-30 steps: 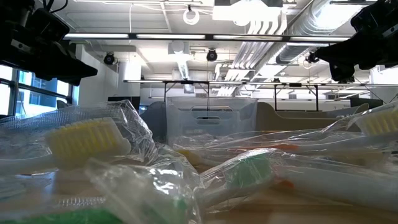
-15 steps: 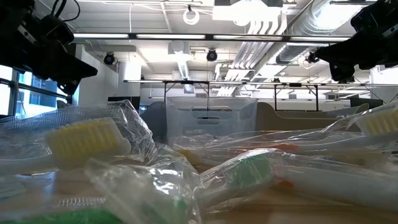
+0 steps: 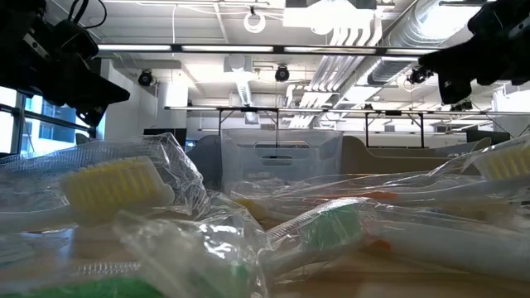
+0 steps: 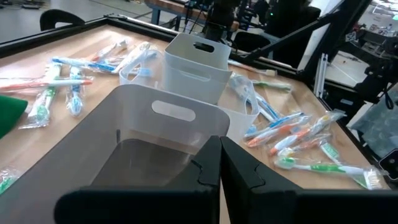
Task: Pick & Place Toothbrushes
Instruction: Put the blue toothbrush into the gray bin
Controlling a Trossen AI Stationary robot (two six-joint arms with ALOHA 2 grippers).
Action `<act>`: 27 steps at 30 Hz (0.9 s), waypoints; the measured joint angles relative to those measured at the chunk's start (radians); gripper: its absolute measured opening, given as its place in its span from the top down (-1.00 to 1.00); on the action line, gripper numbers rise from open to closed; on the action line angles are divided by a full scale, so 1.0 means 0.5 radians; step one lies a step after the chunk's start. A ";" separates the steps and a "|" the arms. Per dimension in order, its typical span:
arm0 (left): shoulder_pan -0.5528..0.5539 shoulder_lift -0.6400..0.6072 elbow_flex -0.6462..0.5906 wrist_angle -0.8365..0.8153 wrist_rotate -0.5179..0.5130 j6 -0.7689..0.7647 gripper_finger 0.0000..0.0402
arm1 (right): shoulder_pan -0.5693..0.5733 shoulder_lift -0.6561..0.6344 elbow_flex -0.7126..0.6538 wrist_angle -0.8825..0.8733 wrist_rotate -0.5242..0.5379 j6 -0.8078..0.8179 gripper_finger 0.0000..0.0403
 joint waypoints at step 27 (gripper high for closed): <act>-0.001 0.000 0.000 0.000 -0.001 -0.006 1.00 | 0.056 1.014 0.662 -0.294 -0.083 0.161 0.99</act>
